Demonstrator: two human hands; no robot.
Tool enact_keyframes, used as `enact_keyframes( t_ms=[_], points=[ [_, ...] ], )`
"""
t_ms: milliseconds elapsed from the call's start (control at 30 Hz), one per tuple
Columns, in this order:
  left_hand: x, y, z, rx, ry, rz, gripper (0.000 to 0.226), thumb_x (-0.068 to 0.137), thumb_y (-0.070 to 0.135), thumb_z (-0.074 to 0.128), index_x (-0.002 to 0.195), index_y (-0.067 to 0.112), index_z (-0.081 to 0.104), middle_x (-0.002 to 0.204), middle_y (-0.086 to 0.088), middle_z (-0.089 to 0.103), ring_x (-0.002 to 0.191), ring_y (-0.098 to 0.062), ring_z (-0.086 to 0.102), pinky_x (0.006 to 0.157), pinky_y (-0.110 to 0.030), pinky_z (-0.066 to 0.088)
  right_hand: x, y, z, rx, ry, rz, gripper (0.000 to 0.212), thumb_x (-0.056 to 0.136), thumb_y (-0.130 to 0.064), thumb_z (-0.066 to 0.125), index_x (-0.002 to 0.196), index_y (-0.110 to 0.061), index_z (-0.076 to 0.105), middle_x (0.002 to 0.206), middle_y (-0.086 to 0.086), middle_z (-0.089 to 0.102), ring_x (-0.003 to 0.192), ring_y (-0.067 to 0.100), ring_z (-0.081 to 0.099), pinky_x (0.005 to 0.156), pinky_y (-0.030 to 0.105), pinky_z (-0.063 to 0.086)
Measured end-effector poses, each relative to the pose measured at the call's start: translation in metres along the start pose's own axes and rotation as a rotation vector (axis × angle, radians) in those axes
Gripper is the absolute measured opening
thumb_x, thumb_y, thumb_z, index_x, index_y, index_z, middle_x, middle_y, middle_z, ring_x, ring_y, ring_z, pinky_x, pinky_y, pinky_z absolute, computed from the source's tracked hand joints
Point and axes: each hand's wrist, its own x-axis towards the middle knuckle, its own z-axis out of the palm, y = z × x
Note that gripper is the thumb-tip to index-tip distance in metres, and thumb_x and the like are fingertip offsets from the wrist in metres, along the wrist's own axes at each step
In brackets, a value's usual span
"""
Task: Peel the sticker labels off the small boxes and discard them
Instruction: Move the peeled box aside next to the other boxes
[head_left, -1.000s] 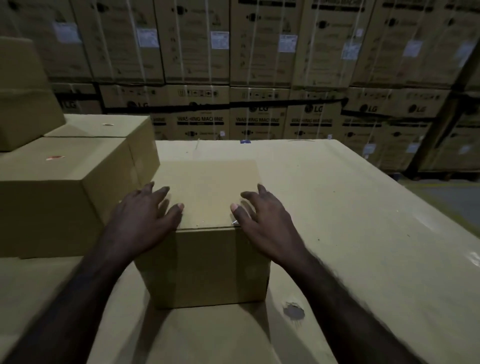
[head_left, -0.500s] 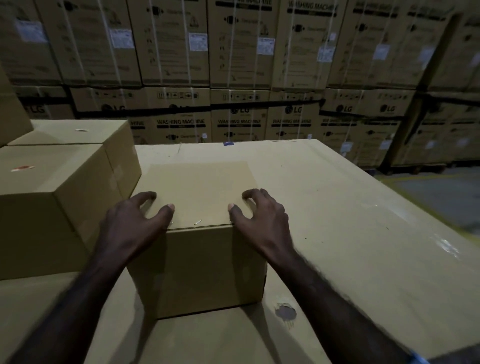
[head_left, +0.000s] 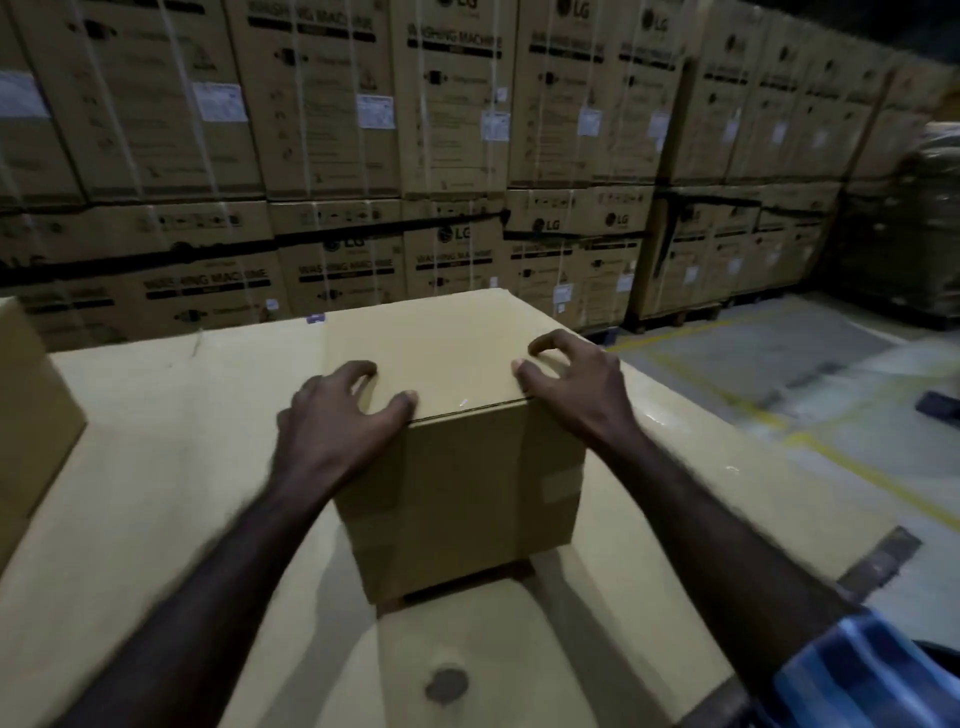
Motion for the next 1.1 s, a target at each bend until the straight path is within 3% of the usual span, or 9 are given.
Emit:
enact_keyframes(
  t_ms=[133,267,467,800,933,1100],
  points=[
    [0.024,0.059,0.059,-0.034,-0.081,0.06,0.068,0.08,0.061,0.062,0.136,0.023,0.052,0.136,-0.008,0.056,0.122,-0.029,0.05,0.1,-0.043,0.042,0.042,0.072,-0.039,-0.028,0.019,0.065,0.035,0.077,-0.053,0.067,0.104,-0.029,0.069,0.116,0.004,0.067,0.106,0.02,0.058,0.082,0.032,0.048],
    [0.053,0.114,0.121,-0.063,-0.173,0.092,0.069,0.079,0.06,0.065,0.136,0.023,0.051,0.139,-0.006,0.053,0.124,-0.028,0.049,0.101,-0.047,0.043,0.088,0.148,-0.072,0.005,0.049,0.115,0.048,0.065,-0.063,0.061,0.1,-0.03,0.07,0.111,0.001,0.07,0.106,0.022,0.06,0.089,0.041,0.052],
    [0.1,0.154,0.205,-0.11,-0.214,0.016,0.075,0.074,0.063,0.068,0.136,0.027,0.05,0.141,-0.005,0.05,0.125,-0.028,0.048,0.098,-0.046,0.046,0.167,0.231,-0.092,0.068,-0.044,0.114,0.034,0.071,-0.052,0.071,0.098,-0.031,0.071,0.115,0.002,0.068,0.11,0.022,0.059,0.094,0.045,0.05],
    [0.153,0.165,0.268,-0.128,-0.074,-0.089,0.07,0.077,0.056,0.07,0.137,0.025,0.05,0.138,-0.009,0.045,0.127,-0.03,0.043,0.096,-0.043,0.045,0.267,0.281,-0.063,0.115,-0.199,0.032,0.035,0.079,-0.048,0.072,0.111,-0.034,0.066,0.14,0.007,0.052,0.126,0.026,0.047,0.09,0.038,0.046],
    [0.167,0.168,0.276,-0.117,-0.046,-0.105,0.065,0.081,0.052,0.067,0.137,0.024,0.05,0.138,-0.009,0.041,0.127,-0.029,0.042,0.095,-0.039,0.044,0.286,0.286,-0.051,0.116,-0.194,0.026,0.037,0.081,-0.05,0.07,0.115,-0.035,0.066,0.141,0.005,0.053,0.126,0.025,0.047,0.086,0.031,0.039],
    [0.174,0.162,0.281,-0.101,-0.063,-0.096,0.064,0.084,0.053,0.063,0.14,0.026,0.046,0.139,-0.008,0.037,0.128,-0.029,0.04,0.094,-0.037,0.043,0.291,0.292,-0.045,0.093,-0.172,-0.059,0.039,0.083,-0.049,0.069,0.119,-0.032,0.065,0.14,0.004,0.054,0.125,0.024,0.048,0.087,0.033,0.044]
  ],
)
